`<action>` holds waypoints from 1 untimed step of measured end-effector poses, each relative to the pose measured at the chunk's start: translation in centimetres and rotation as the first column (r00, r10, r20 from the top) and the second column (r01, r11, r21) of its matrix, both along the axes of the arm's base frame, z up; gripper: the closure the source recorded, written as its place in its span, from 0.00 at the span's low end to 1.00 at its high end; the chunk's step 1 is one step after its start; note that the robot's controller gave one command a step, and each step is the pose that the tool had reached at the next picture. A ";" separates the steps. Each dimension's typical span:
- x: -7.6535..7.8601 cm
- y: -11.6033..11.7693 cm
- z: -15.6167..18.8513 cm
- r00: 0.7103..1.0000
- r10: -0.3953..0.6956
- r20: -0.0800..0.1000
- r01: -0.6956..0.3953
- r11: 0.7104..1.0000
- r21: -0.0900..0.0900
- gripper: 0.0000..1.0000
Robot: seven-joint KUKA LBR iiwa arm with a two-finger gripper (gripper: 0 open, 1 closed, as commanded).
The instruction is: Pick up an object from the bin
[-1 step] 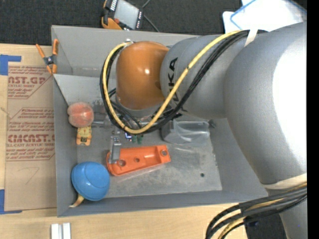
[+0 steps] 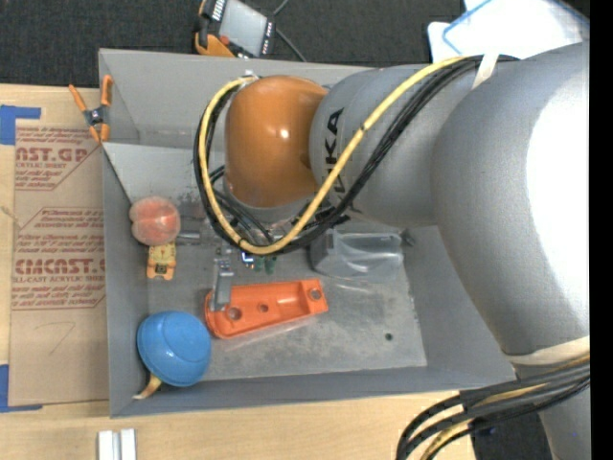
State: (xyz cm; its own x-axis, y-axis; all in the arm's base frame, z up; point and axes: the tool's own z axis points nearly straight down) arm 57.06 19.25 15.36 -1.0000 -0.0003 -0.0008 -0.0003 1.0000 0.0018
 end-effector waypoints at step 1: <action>-3.0 -8.1 -8.6 0.961 0.276 -0.007 -0.276 0.961 -0.002 0.00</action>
Offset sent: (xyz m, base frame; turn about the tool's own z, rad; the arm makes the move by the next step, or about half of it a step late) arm -0.0341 -0.0733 0.0045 -0.2112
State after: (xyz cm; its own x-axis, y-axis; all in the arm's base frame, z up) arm 54.03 11.18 6.75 -0.9609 -0.2767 0.0061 -0.2767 0.9610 0.0003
